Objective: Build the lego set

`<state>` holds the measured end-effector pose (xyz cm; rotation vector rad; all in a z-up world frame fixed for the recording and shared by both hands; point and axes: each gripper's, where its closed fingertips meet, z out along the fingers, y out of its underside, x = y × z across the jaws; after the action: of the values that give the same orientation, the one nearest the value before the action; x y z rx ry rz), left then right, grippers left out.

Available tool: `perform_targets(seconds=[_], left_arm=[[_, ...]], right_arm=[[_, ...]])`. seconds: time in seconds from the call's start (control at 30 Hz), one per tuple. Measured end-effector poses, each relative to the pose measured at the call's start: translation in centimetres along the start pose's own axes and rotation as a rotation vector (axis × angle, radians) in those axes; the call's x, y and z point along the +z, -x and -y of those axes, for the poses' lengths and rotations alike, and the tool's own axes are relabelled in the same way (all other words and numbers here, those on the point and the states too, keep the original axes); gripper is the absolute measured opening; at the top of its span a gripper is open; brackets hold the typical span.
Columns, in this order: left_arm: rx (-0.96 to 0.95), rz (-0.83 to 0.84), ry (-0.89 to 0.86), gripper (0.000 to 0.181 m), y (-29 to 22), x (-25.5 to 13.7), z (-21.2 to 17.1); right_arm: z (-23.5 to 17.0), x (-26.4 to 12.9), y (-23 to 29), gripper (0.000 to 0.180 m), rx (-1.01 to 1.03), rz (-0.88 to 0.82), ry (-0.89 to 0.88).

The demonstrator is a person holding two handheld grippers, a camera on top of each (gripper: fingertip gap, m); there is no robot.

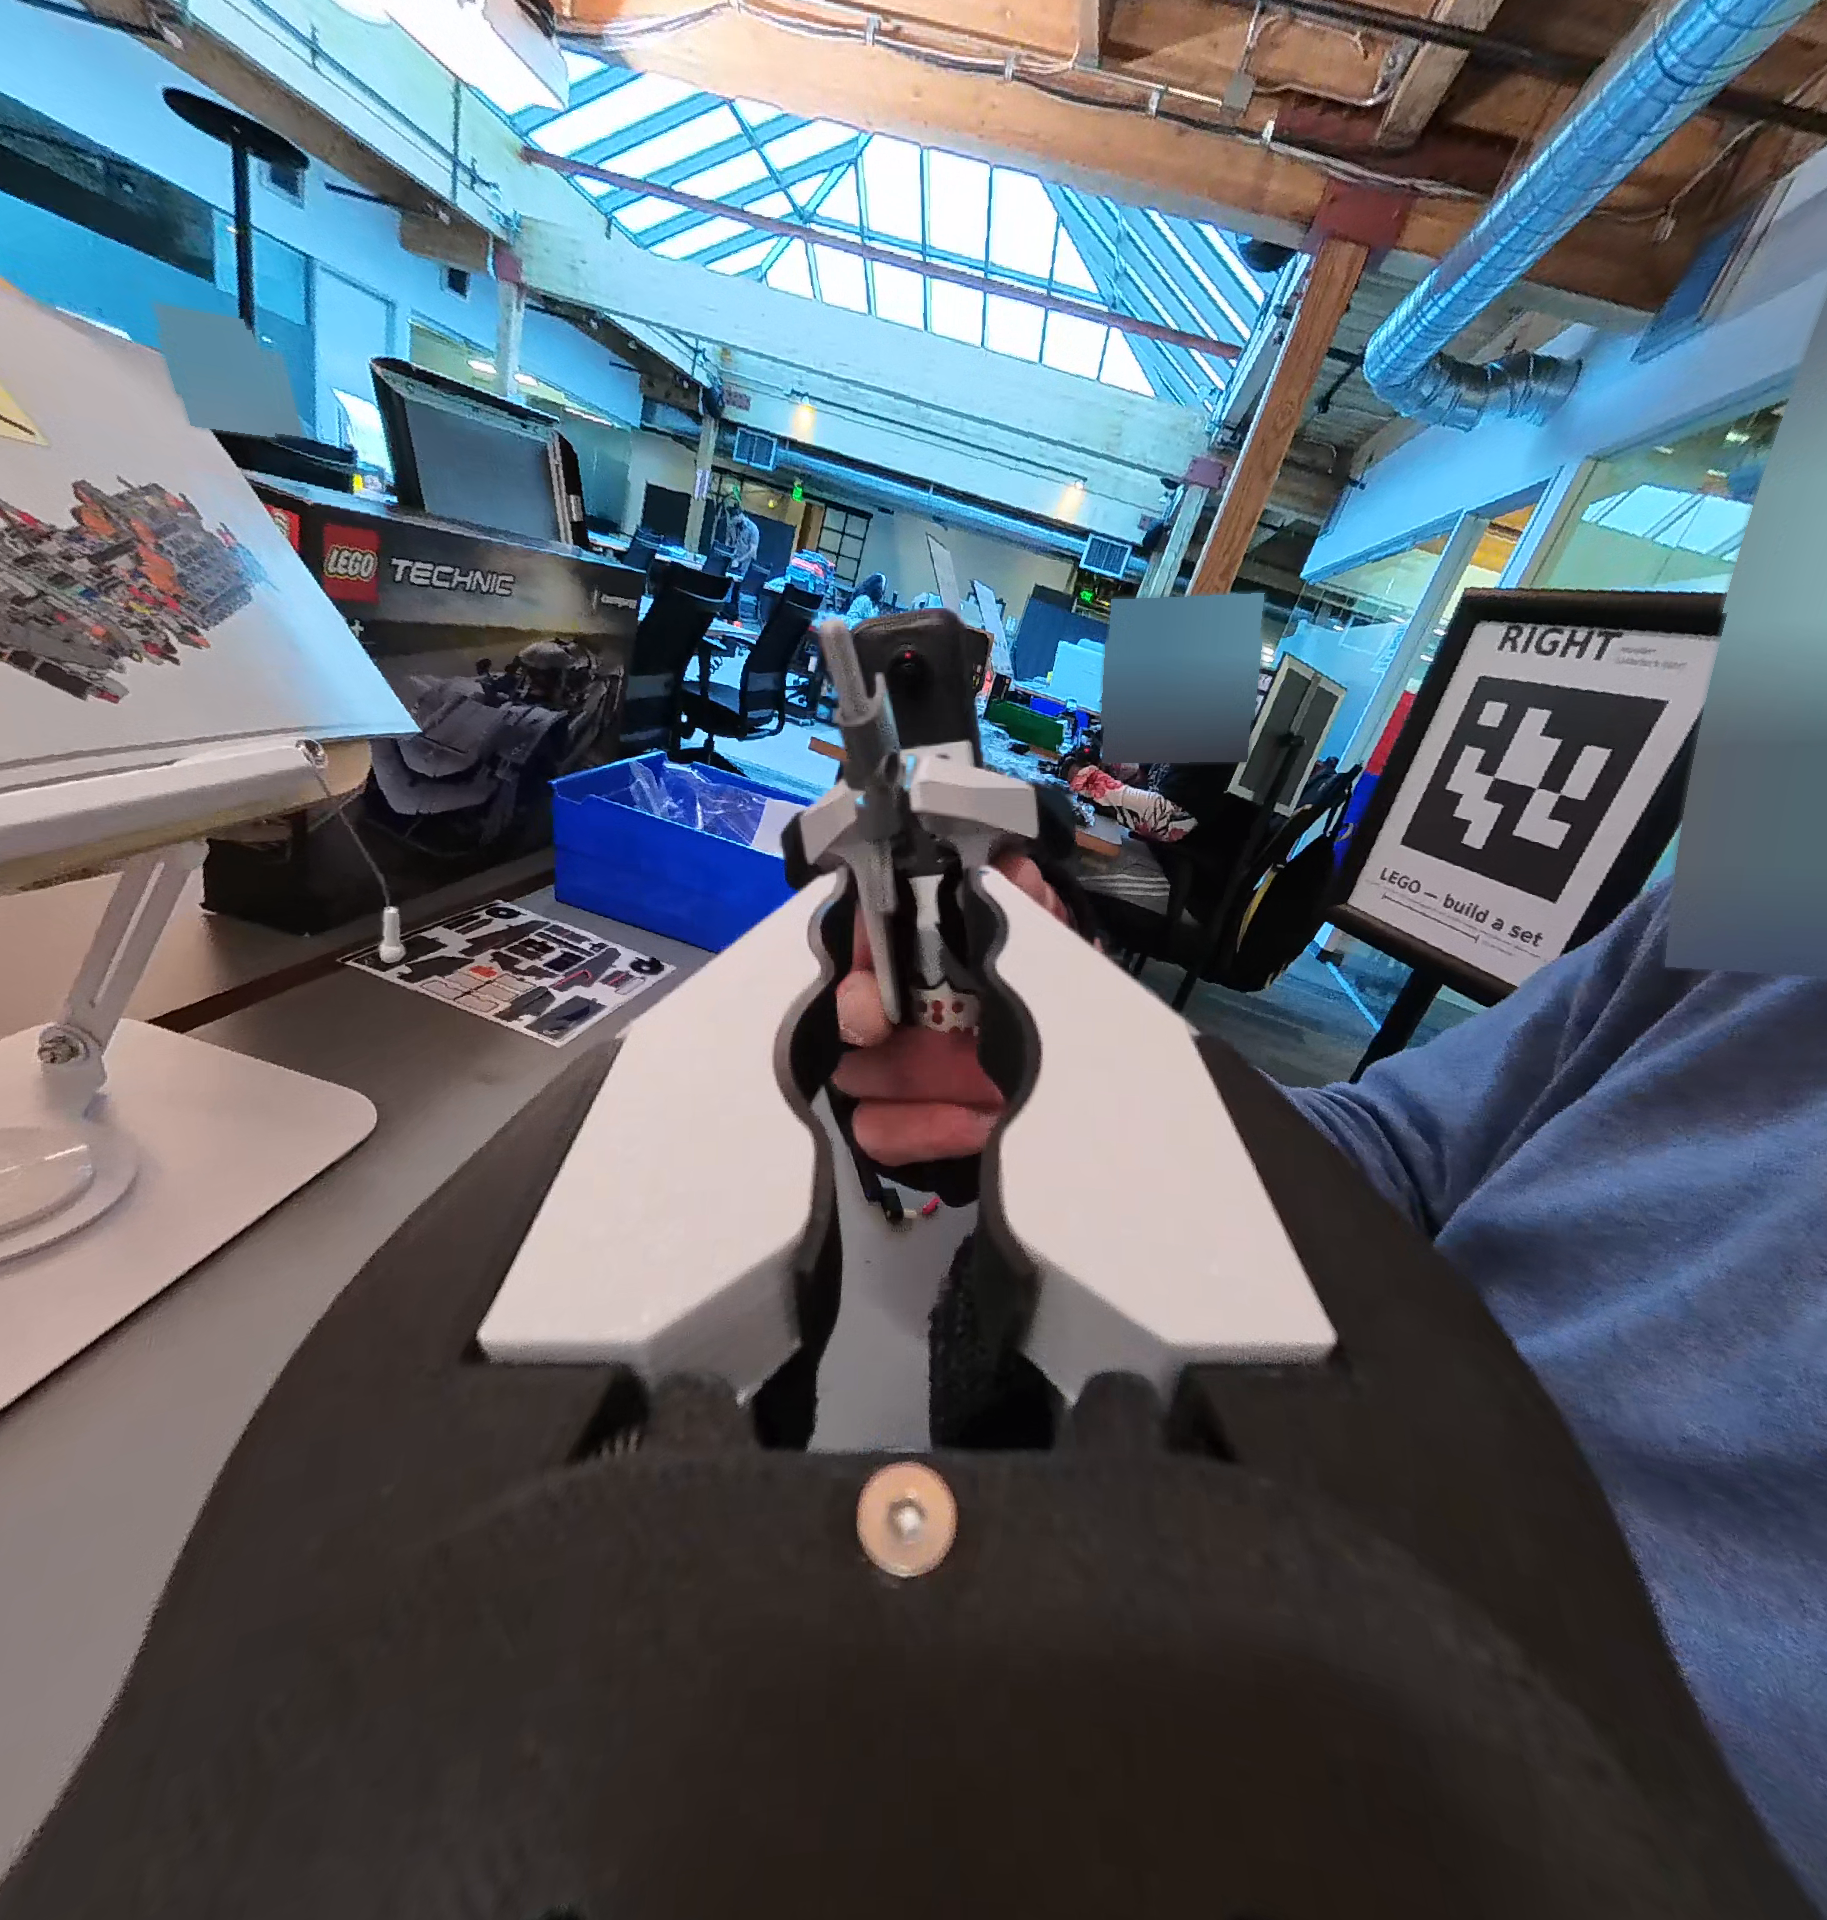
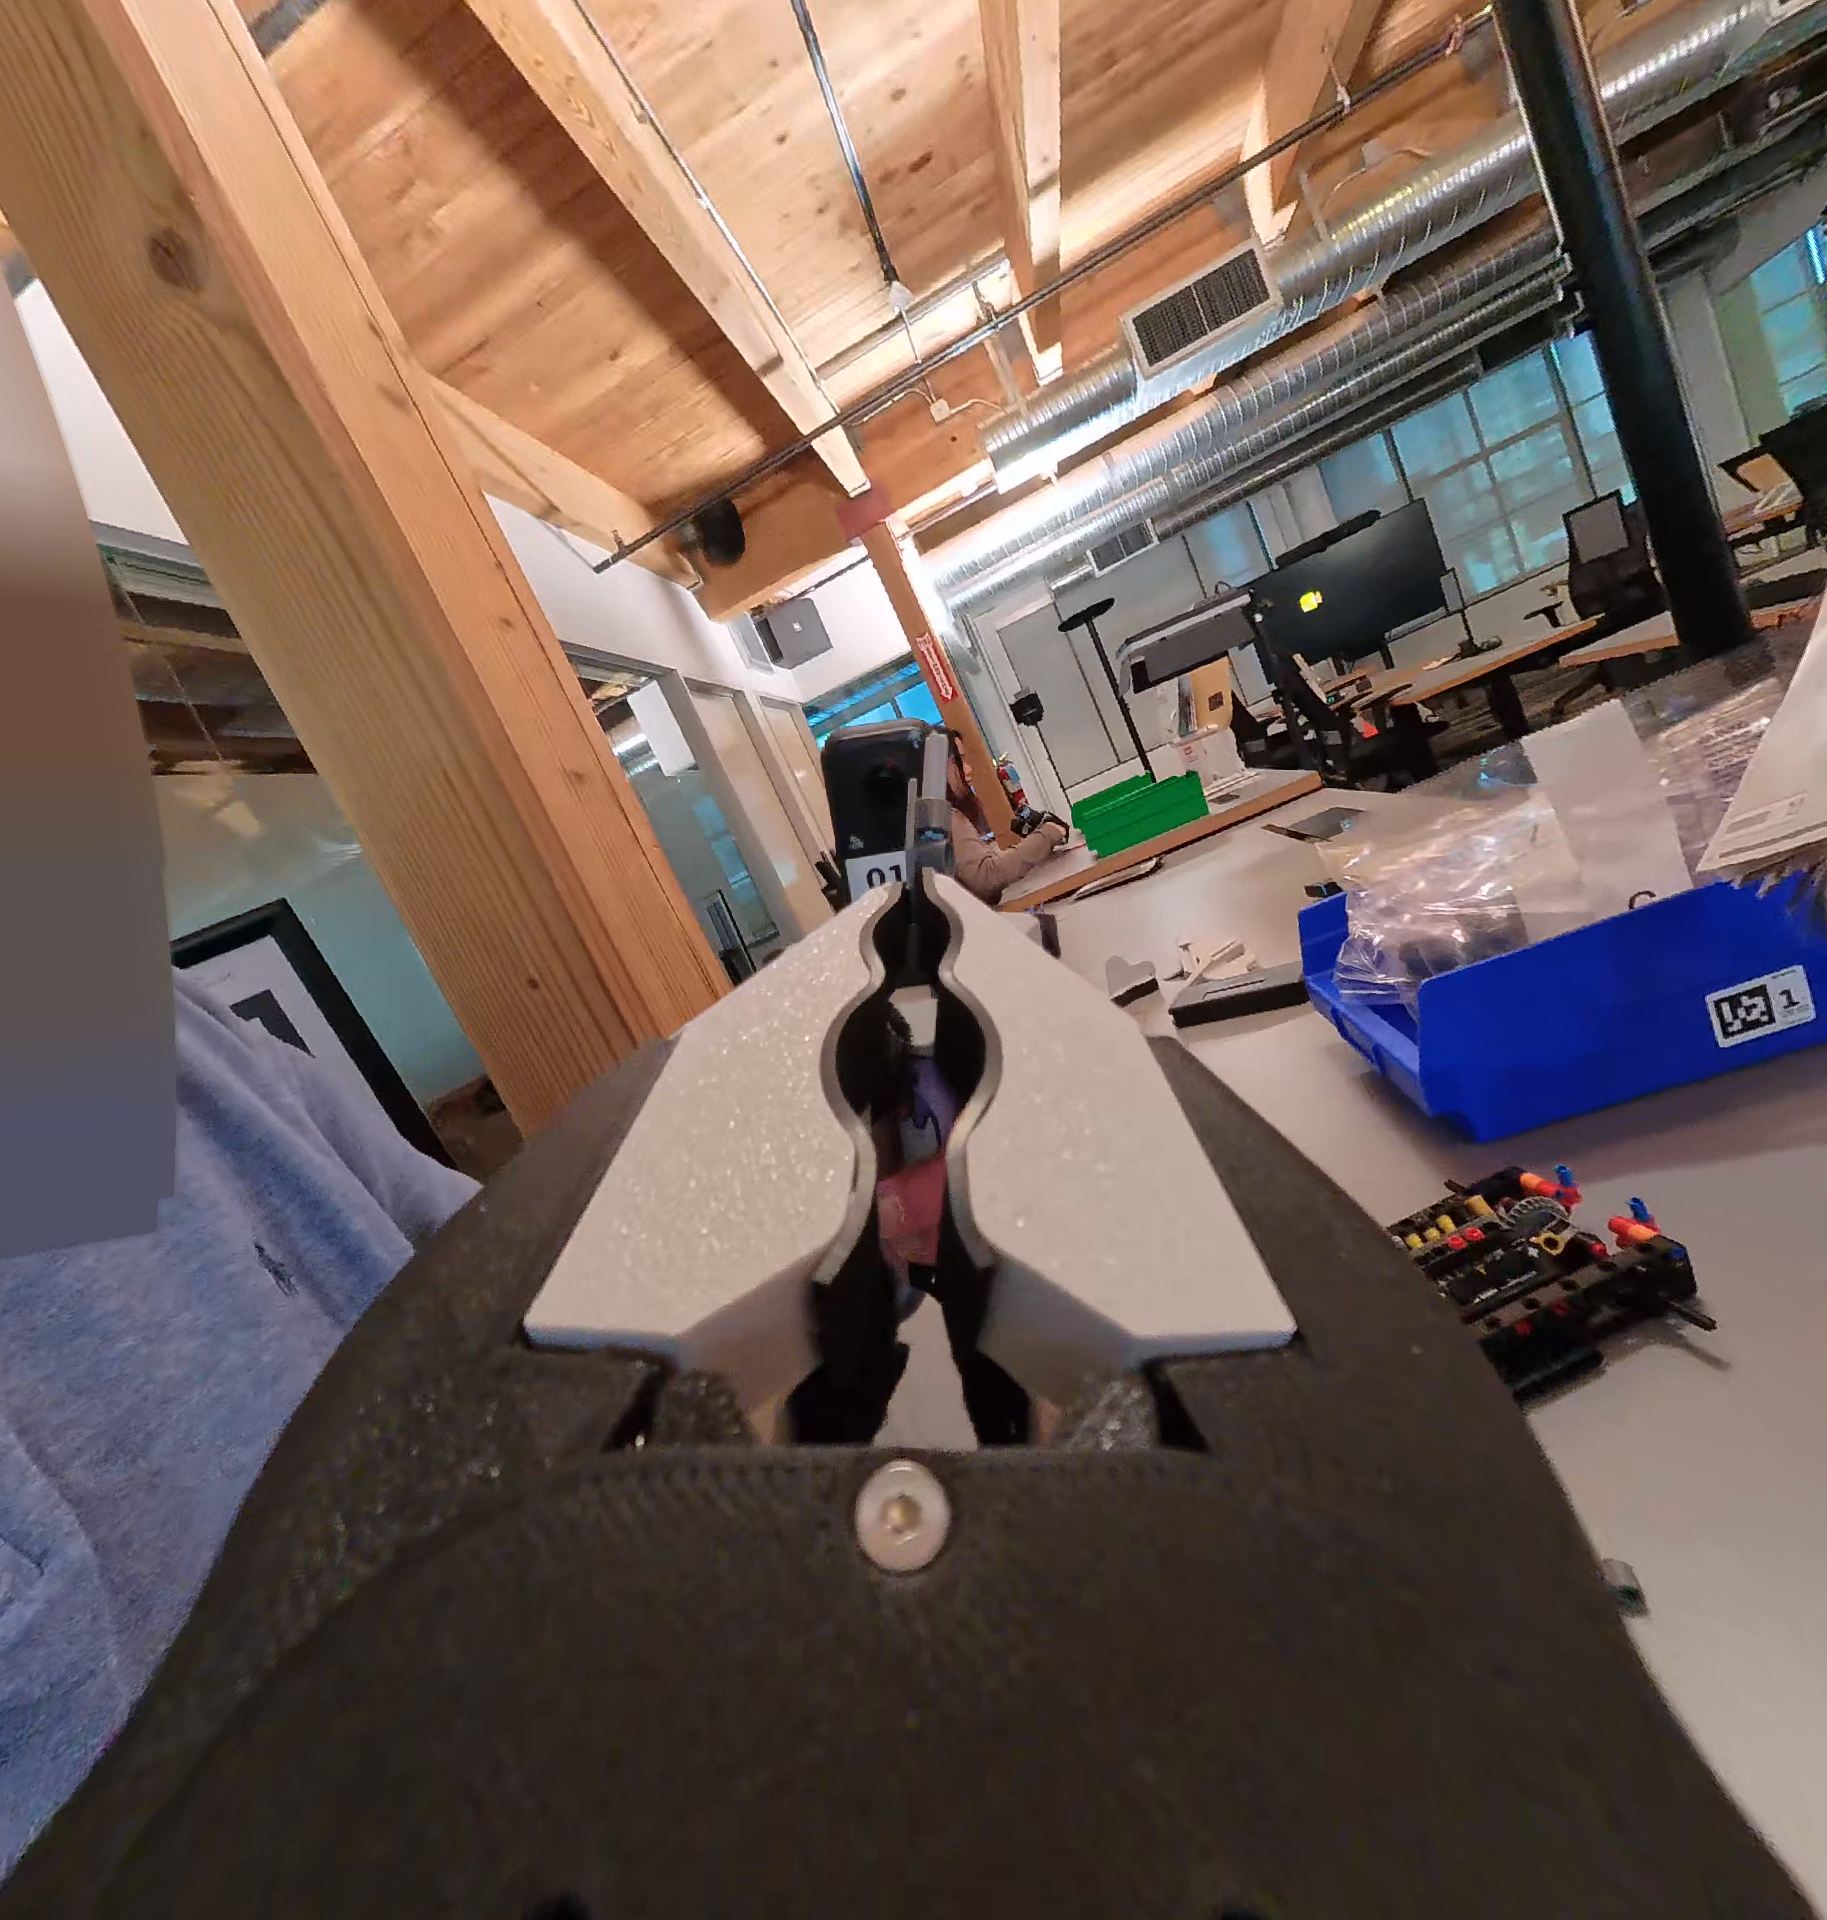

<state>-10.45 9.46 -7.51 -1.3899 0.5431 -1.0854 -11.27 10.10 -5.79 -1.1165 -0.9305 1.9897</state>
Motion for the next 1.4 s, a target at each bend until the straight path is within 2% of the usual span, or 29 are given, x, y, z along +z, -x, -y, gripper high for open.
perform_targets(seconds=[0.13, 0.33, 0.53, 0.7, 0.9, 1.07, 1.17, 1.37, 1.4], left_arm=[[0.037, 0.046, -0.005, 0.019, 0.6, -0.8, 0.6], [0.204, 0.148, 0.08, 0.024, 0.7, -2.0, 1.2], [0.697, 0.411, 0.284, 0.031, 1.6, -3.4, 1.0], [1.037, 0.461, 0.509, 0.03, 1.1, -2.8, -0.3], [1.267, 0.445, 0.702, 0.018, 1.4, -2.1, -2.2], [1.36, 0.449, 0.804, 0.01, 2.1, -1.9, -3.4], [1.381, 0.457, 0.805, 0.004, 2.2, -1.8, -3.7], [1.311, 0.504, 0.814, 0.001, 2.7, -2.2, -3.9], [1.269, 0.519, 0.798, 0.001, 2.8, -2.2, -3.7]], right_arm=[[-0.5, -0.2, 0.2, 0.0, -0.049, -0.016, 0.107], [-2.0, -1.1, 0.2, 0.0, -0.082, -0.014, 0.41], [-2.2, -1.9, -0.2, 0.0, -0.033, 0.027, 0.577], [-3.3, -2.4, -0.7, 0.0, 0.023, 0.034, 0.705], [-4.6, -2.7, -0.8, 0.0, 0.062, 0.029, 0.806], [-4.8, -2.8, -0.7, 0.0, 0.112, 0.06, 0.804], [-5.1, -2.8, -0.8, 0.0, 0.121, 0.056, 0.815], [-4.5, -2.2, -1.3, 0.0, 0.088, 0.023, 0.764], [-4.1, -1.9, -1.7, 0.012, 0.056, -0.006, 0.742]])
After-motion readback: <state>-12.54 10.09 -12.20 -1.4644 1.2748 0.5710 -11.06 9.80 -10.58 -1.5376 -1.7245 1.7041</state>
